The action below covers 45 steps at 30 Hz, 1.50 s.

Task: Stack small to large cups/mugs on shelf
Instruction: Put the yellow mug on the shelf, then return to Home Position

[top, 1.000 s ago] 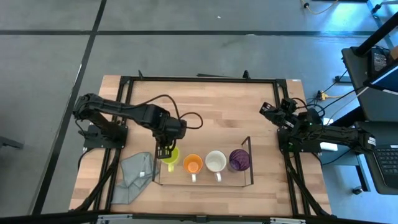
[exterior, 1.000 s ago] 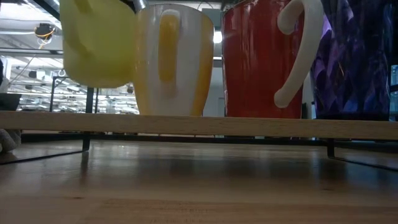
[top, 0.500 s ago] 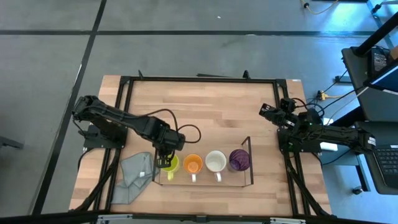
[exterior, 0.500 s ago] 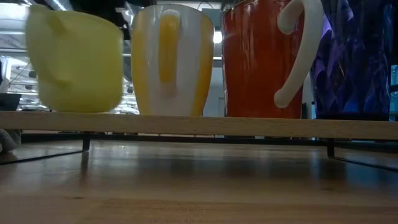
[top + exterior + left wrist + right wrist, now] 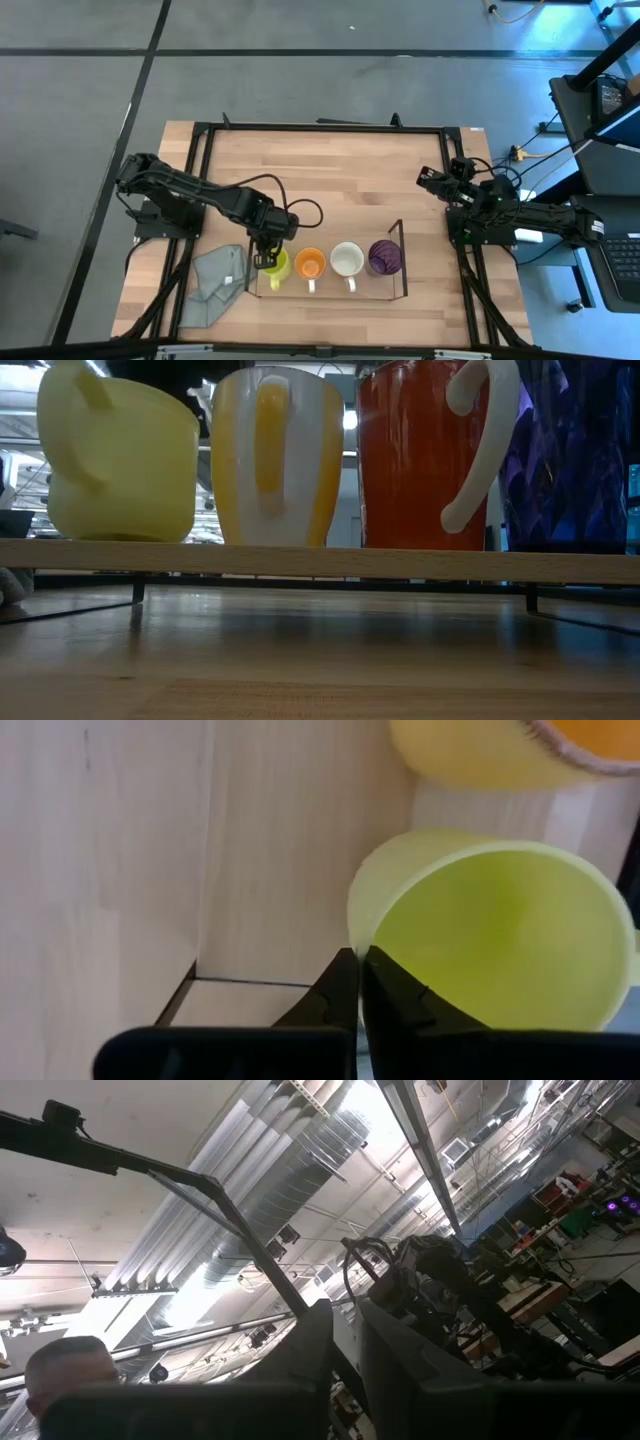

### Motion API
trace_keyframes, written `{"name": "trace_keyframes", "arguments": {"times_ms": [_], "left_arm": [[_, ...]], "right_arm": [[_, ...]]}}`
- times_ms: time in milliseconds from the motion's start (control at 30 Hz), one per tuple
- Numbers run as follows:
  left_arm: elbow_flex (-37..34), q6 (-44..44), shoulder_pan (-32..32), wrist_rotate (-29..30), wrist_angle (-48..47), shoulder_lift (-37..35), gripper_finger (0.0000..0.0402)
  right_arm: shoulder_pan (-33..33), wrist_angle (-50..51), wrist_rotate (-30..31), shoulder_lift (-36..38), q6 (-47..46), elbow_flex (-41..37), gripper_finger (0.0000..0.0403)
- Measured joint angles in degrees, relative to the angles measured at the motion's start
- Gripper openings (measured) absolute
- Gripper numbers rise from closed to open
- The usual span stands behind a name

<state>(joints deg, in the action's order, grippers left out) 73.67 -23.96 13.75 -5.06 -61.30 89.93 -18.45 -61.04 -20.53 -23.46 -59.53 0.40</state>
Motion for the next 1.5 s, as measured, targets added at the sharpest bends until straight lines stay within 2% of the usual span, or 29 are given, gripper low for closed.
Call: {"name": "trace_keyframes", "arguments": {"times_ms": [700,933,1267,1500], "left_arm": [[1.18,-1.17,0.03,-0.11,0.78,0.07,0.0035],[2.10,-1.19,0.03,0.42,0.46,-0.35,0.0061],[11.82,-0.99,0.15,6.81,-1.21,-0.74,0.0092],[24.20,3.86,0.14,12.61,-1.86,-0.74,0.0091]], "right_arm": [[0.02,0.04,-0.13,0.00,0.20,0.00,0.0051],[0.02,0.09,-0.11,0.00,0.22,0.00,0.0051],[0.02,0.17,-0.30,0.00,0.22,0.00,0.0051],[0.00,0.28,-0.53,0.00,0.10,0.00,0.0051]]}}
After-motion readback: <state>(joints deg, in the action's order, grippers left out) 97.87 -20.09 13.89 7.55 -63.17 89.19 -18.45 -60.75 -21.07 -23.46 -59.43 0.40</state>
